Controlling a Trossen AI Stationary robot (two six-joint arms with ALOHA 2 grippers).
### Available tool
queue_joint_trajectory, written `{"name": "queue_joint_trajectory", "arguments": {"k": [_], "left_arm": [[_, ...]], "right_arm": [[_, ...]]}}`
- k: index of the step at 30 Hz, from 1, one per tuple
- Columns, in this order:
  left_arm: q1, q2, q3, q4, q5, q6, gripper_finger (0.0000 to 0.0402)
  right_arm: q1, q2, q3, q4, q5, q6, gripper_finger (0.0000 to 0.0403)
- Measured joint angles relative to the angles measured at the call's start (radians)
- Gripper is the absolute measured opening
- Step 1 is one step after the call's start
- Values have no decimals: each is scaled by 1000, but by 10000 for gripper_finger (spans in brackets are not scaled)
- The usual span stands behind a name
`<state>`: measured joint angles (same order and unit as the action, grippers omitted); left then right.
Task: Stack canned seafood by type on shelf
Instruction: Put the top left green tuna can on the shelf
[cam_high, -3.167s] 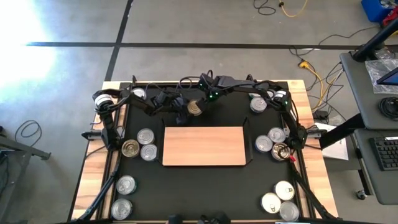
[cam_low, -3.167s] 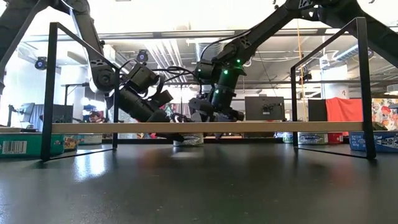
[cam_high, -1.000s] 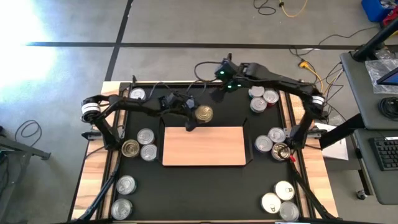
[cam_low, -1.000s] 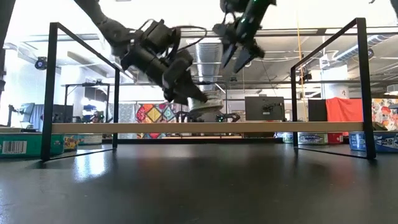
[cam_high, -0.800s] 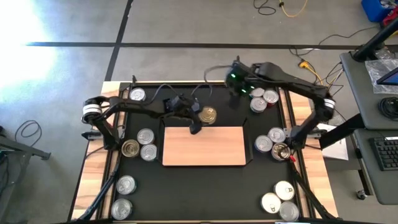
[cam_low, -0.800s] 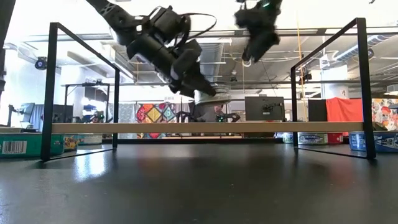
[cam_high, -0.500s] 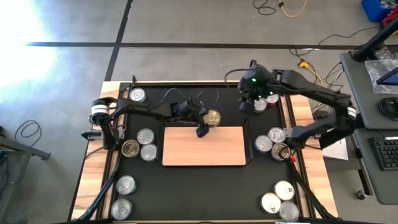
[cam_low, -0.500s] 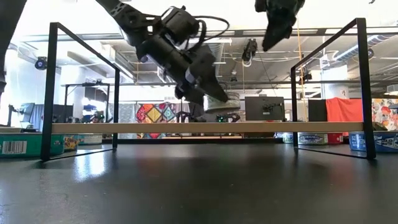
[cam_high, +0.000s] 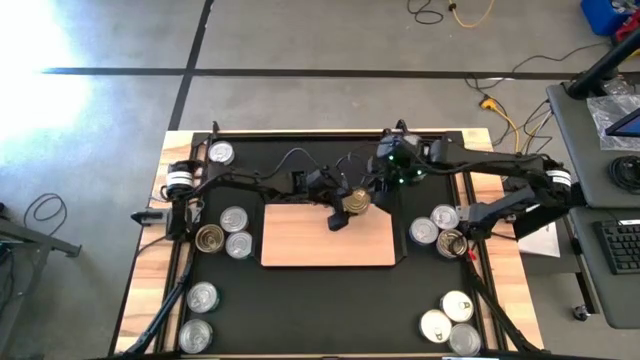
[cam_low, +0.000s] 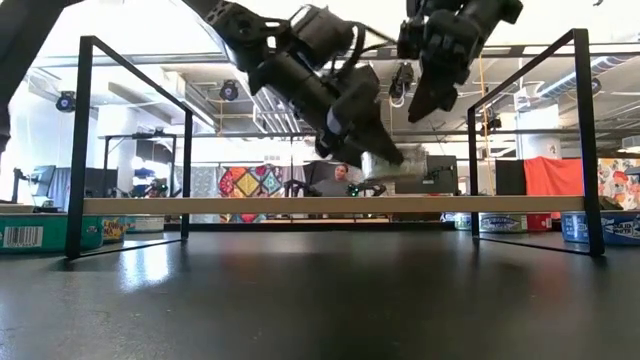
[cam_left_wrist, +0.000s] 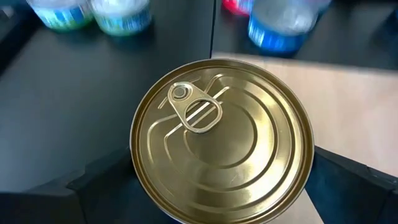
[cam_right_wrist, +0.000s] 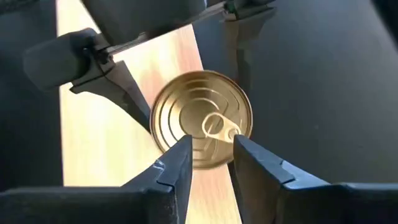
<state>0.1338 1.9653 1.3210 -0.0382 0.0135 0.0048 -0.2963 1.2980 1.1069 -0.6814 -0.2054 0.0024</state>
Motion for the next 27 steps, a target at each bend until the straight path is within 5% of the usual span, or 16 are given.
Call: {"name": "queue_joint_trajectory", "arguments": {"k": [17,27], "left_arm": [[-17,-4,39,-174,-15,39,398],[-37,-20,15,-237,39,40,398]], "right_arm": [[61,245,50,106,0,-56,14],[130,329,52,207,22,-21,12]]}}
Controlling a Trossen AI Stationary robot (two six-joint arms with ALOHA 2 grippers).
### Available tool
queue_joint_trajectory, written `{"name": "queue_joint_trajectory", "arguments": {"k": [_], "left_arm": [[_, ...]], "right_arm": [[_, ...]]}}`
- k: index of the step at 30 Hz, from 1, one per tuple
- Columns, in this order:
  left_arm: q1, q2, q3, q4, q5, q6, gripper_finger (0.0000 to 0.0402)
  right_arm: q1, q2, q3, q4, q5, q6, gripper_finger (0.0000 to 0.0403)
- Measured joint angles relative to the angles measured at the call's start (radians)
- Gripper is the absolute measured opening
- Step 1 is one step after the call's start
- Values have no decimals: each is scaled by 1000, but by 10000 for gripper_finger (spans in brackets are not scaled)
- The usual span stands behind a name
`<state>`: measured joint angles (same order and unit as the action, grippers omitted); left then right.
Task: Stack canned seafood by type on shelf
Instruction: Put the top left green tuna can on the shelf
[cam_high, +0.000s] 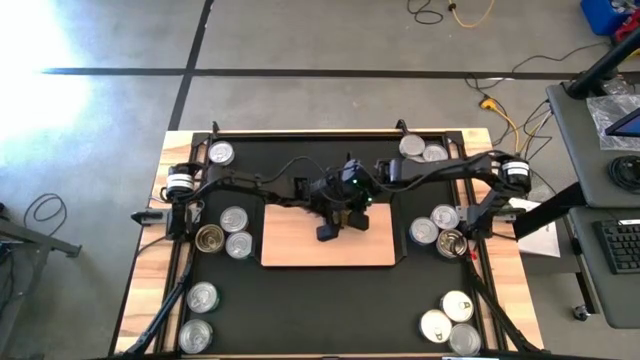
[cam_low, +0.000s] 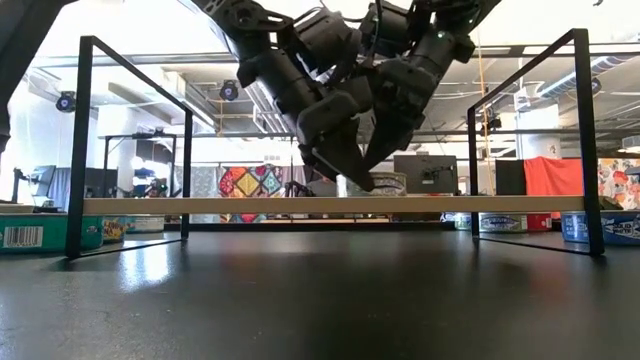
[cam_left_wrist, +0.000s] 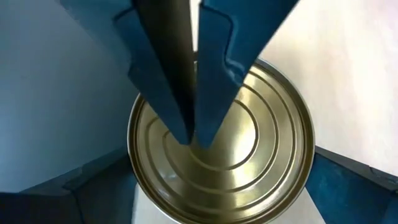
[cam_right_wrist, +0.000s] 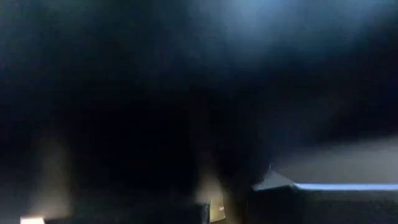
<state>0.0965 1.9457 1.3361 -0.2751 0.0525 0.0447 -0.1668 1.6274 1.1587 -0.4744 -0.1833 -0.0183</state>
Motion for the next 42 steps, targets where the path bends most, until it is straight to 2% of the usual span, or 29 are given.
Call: {"name": "queue_joint_trajectory", "arguments": {"k": [6,15,20,23,29,33,42], "left_arm": [[-18,0,-6,-44,11,15,398],[-48,-12,-12,-51,-40,-38,398],[-64,-46,-64,-35,-91,-60,398],[-65,-135,-109,-34,-110,-65,398],[-65,-306,-194,-56,-216,-71,398],[-61,-455,-205,-50,-296,-80,398],[-61,-676,-230,-132,-432,-83,398]], "right_arm": [[17,24,-2,-6,17,37,12],[21,23,-5,-35,26,44,12],[21,24,-2,-72,21,44,12],[21,22,-6,-110,27,46,12],[21,21,-5,-131,32,60,12],[21,6,-6,-150,33,69,12],[30,-30,42,-211,55,144,12]]}}
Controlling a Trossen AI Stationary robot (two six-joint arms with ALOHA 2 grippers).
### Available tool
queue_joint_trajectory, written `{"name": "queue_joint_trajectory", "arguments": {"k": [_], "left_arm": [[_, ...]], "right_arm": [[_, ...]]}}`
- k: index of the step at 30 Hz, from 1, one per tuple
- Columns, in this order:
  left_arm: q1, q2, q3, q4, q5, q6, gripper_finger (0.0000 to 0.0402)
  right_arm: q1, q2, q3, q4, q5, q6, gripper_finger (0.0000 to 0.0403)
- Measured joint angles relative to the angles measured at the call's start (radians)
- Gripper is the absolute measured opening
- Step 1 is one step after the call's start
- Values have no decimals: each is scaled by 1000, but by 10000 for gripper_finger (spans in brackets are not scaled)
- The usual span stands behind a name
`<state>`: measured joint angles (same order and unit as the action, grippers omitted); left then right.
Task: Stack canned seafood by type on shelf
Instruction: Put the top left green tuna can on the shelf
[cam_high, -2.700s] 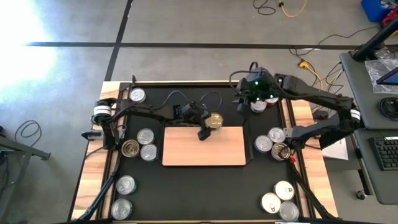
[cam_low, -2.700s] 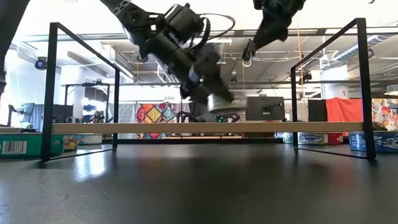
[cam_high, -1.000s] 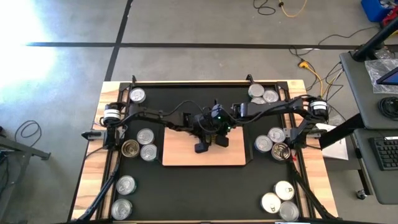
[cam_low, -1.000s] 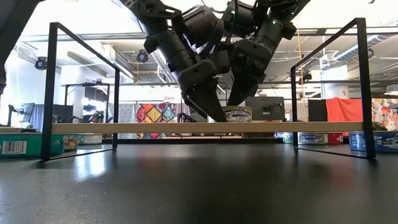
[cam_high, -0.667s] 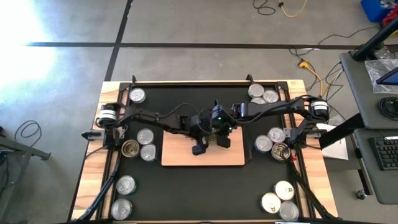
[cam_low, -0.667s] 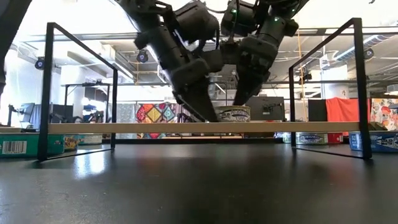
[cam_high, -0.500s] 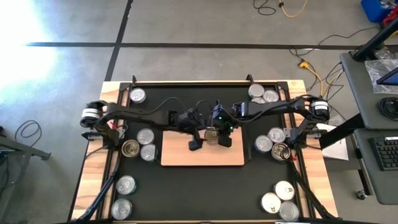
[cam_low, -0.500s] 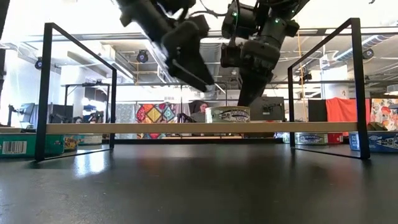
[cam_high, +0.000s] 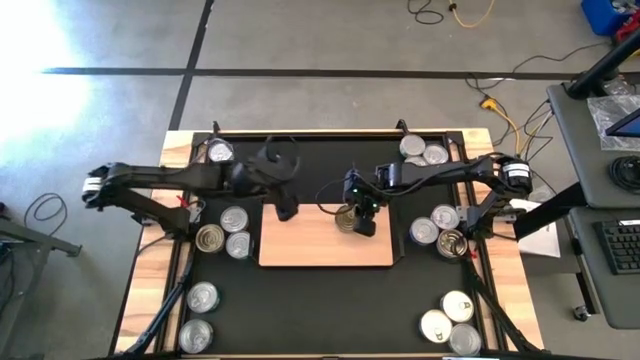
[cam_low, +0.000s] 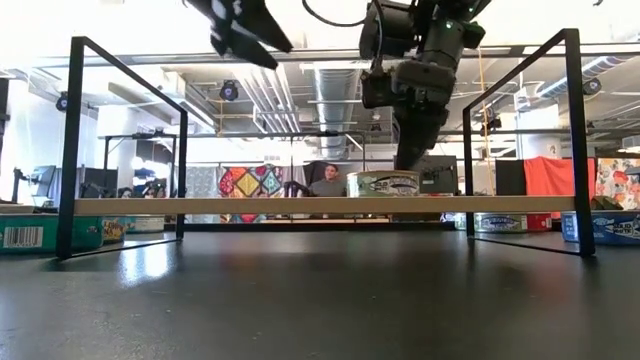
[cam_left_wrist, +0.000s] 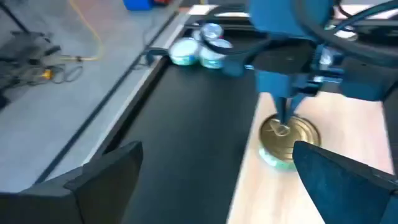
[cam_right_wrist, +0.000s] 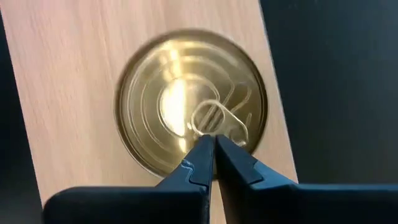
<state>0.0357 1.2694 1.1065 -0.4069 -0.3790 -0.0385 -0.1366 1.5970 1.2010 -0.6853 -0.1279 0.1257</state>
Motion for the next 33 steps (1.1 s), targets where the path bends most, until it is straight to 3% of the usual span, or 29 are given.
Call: {"name": "queue_joint_trajectory", "arguments": {"k": [8,13,21,33], "left_arm": [[16,-137,-5,41,-43,4,398],[17,-224,-7,47,-56,37,398],[34,-271,-7,40,-106,97,398],[34,-260,-8,46,-116,109,398]], "right_arm": [[5,72,-3,135,-8,100,12],[6,75,15,-8,-3,88,12],[-2,62,83,-247,125,27,12],[-7,56,92,-293,130,37,12]]}}
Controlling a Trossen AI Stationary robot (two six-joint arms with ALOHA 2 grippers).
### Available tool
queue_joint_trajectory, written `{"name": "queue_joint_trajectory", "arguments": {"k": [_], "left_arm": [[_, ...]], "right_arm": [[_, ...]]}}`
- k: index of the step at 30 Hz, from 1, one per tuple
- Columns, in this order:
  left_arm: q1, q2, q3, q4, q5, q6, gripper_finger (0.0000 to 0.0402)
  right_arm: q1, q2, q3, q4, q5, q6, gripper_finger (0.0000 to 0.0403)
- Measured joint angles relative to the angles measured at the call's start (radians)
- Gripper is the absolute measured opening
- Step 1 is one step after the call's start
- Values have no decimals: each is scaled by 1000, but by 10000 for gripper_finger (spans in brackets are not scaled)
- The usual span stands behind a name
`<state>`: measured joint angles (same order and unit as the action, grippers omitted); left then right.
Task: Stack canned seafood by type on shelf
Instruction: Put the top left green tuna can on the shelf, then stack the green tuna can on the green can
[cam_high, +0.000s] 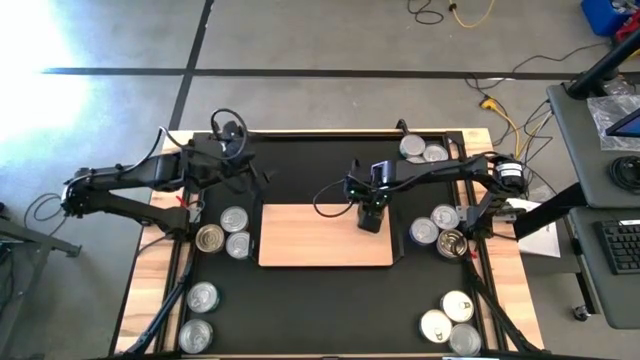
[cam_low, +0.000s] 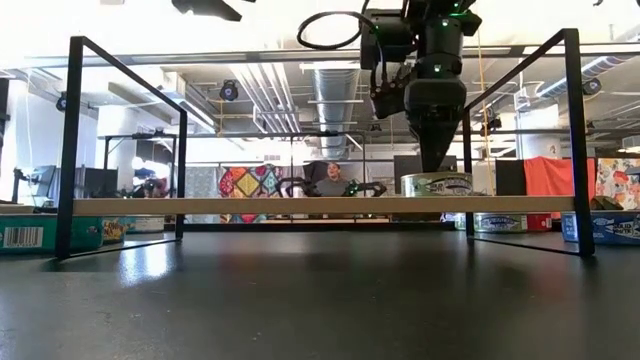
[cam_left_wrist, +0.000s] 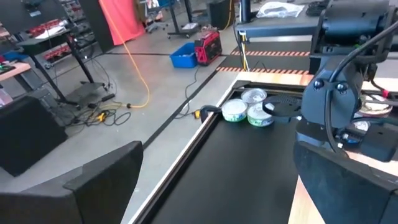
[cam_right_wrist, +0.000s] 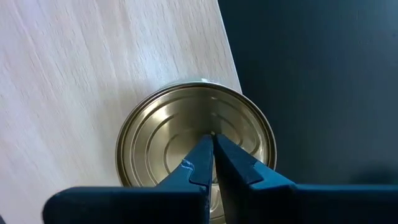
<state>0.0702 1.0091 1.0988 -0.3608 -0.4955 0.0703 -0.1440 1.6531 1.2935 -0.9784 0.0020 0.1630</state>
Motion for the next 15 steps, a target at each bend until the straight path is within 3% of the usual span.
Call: {"name": "queue_joint_trajectory", "arguments": {"k": [7,15], "left_arm": [[7,21,0,29,13,7,398],[167,60,0,56,255,-48,388]], "right_arm": [[-3,-11,125,-33,-3,2,12],[-58,-15,309,-202,-3,108,12]]}}
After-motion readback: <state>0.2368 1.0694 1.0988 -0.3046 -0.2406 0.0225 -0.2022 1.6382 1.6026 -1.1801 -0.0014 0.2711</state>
